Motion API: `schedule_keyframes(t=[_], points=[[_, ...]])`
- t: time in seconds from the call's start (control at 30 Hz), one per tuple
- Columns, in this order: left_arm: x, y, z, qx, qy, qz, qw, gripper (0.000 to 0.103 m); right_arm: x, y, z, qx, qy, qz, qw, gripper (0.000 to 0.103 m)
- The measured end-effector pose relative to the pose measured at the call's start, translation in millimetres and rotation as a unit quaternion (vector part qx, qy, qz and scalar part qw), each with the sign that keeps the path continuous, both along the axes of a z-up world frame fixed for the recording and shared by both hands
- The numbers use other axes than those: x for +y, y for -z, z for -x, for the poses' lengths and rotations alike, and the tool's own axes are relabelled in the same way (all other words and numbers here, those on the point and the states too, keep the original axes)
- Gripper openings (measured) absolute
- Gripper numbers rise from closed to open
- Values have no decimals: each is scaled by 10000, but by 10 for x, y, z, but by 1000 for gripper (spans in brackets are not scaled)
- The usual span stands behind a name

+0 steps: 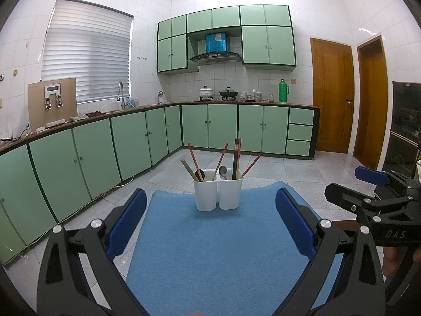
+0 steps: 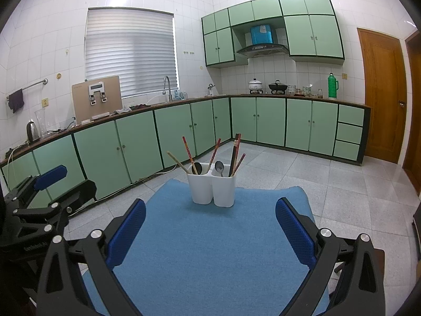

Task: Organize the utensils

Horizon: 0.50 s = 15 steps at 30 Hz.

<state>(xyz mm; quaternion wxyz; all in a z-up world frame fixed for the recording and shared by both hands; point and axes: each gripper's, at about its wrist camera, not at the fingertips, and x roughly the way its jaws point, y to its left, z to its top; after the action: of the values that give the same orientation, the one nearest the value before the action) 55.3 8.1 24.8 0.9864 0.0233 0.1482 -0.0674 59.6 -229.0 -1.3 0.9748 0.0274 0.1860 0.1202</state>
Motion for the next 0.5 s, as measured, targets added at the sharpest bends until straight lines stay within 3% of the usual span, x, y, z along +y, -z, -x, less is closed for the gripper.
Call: schedule_keyframes(t=[0.5], points=[[1,9,5,17,1,0,10000,95,-3,54,6,23,-10,1,10000,97]])
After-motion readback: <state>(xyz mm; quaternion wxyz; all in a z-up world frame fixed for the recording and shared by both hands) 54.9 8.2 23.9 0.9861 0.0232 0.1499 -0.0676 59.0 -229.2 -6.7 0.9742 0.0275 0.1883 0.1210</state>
